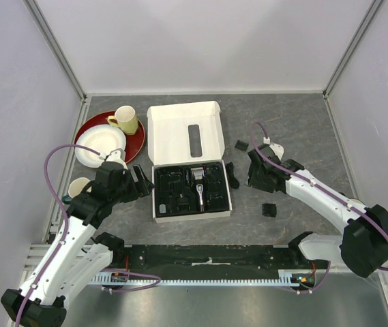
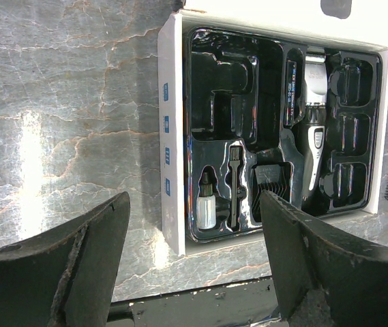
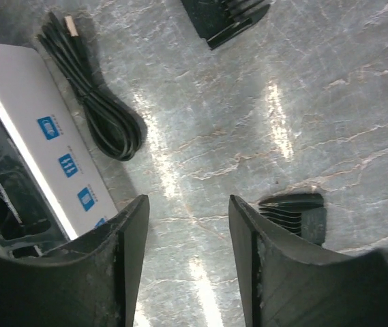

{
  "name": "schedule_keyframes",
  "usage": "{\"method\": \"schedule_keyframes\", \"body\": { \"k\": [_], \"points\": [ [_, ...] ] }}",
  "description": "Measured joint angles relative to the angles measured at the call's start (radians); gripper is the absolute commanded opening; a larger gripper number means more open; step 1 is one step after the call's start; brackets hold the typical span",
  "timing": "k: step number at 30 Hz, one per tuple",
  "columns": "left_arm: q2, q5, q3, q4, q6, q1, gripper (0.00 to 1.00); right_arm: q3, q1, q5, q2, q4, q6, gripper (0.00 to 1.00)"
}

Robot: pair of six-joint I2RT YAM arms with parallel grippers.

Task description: Sort the hair-cutting tools

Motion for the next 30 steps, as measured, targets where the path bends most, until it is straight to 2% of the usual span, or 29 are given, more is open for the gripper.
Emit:
{"method": "schedule_keyframes", "body": {
  "k": [1, 4, 8, 13, 22, 30],
  "points": [
    [0.000, 0.000, 0.000, 0.000, 0.000, 0.000, 0.84, -0.001, 0.000, 0.008, -0.001, -0.005, 0.000, 0.67],
    [-0.001, 0.003, 0.000, 0.000, 0.000, 0.000, 0.84, -0.021, 0.000, 0.050, -0.006, -0.014, 0.012, 0.74],
    [-0.003, 0.019, 0.000, 0.005, 0.007, 0.000, 0.84, -0.086, -0.003, 0.093, -0.024, -0.044, 0.037, 0.79],
    [-0.036, 0.138, -0.021, 0.056, 0.040, -0.001, 0.84, -0.149, -0.016, 0.115, -0.036, -0.071, 0.055, 0.86],
    [-0.085, 0.461, -0.059, 0.195, 0.087, -0.023, 0.83, -0.229, -0.056, 0.107, -0.069, -0.064, 0.059, 0.87],
    [-0.080, 0.588, -0.104, 0.314, 0.072, -0.068, 0.83, -0.319, -0.111, -0.001, -0.136, 0.000, 0.042, 0.87]
  ]
}}
